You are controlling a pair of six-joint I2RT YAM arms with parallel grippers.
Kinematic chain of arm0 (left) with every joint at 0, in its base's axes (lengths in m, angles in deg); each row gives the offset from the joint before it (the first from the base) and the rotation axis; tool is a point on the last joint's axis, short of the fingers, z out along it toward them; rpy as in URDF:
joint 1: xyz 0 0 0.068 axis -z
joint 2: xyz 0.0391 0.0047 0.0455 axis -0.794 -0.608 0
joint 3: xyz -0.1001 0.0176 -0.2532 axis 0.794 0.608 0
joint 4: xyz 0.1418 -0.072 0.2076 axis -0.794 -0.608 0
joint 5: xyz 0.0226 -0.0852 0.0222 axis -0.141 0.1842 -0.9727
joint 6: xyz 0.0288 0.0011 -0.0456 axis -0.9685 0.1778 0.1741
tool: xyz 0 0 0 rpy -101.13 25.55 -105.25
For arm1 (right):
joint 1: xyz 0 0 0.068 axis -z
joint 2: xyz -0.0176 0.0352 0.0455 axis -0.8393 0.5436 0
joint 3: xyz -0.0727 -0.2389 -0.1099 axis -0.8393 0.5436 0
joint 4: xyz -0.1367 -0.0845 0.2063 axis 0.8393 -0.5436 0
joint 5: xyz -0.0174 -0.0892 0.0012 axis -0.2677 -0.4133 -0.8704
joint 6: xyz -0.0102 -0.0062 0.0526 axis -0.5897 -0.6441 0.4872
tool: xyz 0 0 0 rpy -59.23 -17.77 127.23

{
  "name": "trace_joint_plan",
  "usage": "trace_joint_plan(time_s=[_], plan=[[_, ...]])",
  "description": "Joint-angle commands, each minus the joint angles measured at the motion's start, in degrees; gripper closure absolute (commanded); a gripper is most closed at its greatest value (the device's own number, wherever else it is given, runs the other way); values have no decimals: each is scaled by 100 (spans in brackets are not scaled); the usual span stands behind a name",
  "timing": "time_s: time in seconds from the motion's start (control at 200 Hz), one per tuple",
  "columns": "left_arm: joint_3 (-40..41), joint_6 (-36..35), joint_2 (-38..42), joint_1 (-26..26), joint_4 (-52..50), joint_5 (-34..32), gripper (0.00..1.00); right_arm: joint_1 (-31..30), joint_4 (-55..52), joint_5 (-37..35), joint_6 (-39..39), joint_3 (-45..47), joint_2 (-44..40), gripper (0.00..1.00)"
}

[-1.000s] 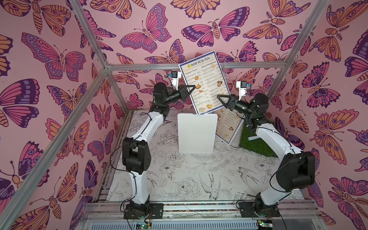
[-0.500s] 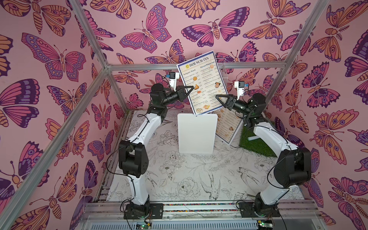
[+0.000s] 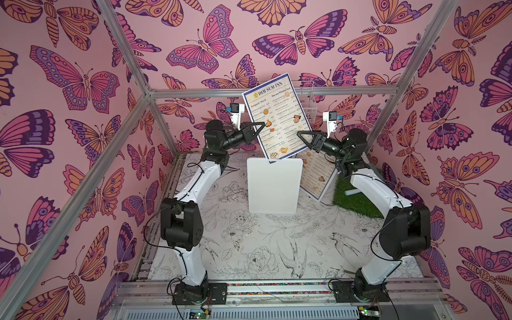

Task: Insert the menus into the narrow rack
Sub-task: Insert the menu into the narrow rack.

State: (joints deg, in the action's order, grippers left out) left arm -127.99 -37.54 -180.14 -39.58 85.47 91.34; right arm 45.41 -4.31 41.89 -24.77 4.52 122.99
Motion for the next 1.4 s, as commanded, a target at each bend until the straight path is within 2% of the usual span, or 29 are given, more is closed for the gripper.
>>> trace_joint_plan(time_s=[0.0, 0.601, 1.397], plan=[[113, 102, 201, -90, 313, 150, 98, -64, 129, 84, 10, -214, 115, 47], [291, 288, 234, -364, 696, 700, 98, -64, 127, 147, -37, -343, 259, 46], [32, 754, 57, -526, 1018, 1542, 98, -66, 364, 416, 77, -482, 383, 44]])
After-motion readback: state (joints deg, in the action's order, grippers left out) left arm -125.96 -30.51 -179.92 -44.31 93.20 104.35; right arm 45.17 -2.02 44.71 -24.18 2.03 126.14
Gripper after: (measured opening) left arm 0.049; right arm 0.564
